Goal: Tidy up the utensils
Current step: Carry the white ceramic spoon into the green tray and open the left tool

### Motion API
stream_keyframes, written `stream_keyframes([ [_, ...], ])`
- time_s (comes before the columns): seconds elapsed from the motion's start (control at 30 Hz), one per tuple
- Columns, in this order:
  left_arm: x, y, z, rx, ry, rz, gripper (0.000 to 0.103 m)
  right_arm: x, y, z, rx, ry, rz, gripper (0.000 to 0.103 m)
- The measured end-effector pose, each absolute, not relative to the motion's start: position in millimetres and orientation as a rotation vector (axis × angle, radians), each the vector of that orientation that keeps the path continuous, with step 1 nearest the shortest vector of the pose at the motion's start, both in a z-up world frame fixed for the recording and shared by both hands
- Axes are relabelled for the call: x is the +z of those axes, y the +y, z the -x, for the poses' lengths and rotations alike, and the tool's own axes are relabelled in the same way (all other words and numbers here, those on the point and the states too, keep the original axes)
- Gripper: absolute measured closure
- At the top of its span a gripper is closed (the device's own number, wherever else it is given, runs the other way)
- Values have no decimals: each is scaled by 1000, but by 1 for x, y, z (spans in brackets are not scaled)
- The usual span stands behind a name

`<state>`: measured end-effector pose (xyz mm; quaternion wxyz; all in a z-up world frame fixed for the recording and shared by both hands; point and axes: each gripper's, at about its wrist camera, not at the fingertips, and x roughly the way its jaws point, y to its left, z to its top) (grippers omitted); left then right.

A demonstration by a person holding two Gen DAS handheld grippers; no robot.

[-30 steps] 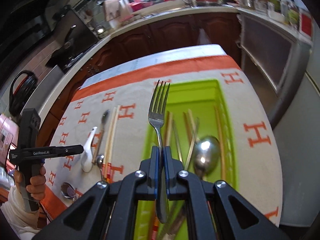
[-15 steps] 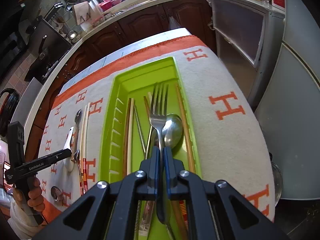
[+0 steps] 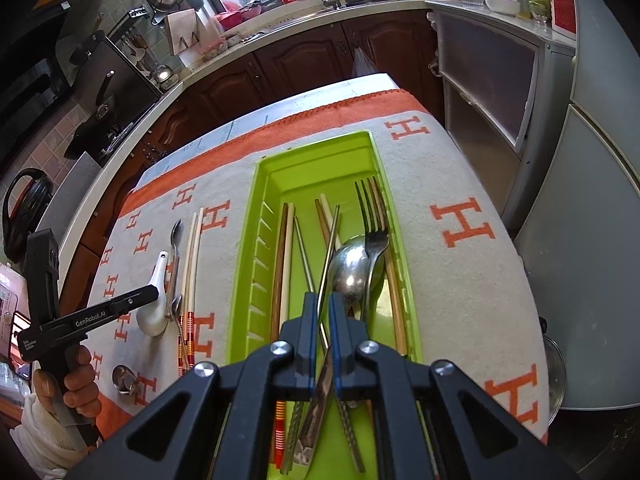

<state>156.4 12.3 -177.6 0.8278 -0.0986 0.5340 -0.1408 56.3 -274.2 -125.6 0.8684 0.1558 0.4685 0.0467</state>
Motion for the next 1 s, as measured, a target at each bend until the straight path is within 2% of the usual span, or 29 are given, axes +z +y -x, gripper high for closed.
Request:
stream_keyframes([
  [0.07, -178, 14, -156, -302, 1128, 216, 93, -126, -274, -56, 100, 983, -326, 97],
  [0.13, -178, 15, -154, -305, 1125, 215, 99, -126, -273, -55, 105, 985, -329, 97],
  [0.4, -166, 18, -143, -307, 1064, 213, 99, -125, -271, -51, 121, 978, -339, 97],
  [0.57, -136, 10, -134, -328, 1036, 214, 99, -119, -275, -49, 122, 959, -363, 97],
  [0.8, -81, -48, -119, -432, 996, 164, 99, -106, -291, -43, 76, 936, -420, 97],
  [1.0, -78, -119, -122, -482, 1044, 123, 99, -93, -307, -37, -28, 918, -450, 97],
])
